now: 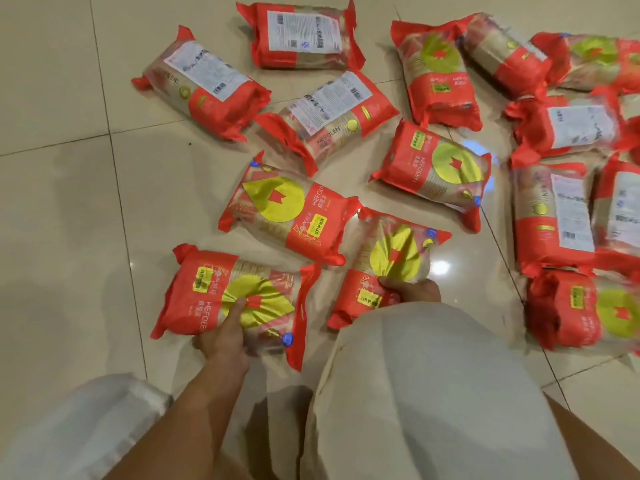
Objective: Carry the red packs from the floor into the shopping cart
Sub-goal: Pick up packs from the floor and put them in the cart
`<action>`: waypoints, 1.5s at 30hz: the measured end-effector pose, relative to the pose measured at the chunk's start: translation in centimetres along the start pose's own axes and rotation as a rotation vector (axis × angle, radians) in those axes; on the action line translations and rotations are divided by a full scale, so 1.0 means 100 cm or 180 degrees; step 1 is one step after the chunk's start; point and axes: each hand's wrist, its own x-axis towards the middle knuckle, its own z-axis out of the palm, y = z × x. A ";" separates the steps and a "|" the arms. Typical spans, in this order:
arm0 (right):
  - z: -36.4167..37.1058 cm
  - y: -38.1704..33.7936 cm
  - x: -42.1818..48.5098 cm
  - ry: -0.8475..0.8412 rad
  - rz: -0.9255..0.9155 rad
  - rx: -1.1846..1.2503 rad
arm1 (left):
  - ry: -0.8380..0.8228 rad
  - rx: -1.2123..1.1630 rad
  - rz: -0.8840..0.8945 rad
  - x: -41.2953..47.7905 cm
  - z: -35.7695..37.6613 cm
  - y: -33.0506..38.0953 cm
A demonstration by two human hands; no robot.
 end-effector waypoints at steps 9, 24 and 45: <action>-0.078 -0.111 -0.163 0.0405 -0.1156 -0.0339 | -0.0321 0.1065 0.1667 -0.181 -0.063 0.132; -0.281 -0.382 -0.714 0.0364 -0.2815 0.0241 | -0.0795 0.1061 0.3425 -0.666 -0.300 0.456; -0.230 -0.452 -1.023 -0.1264 -0.4391 0.0449 | 0.0982 -0.0474 0.4211 -0.825 -0.616 0.512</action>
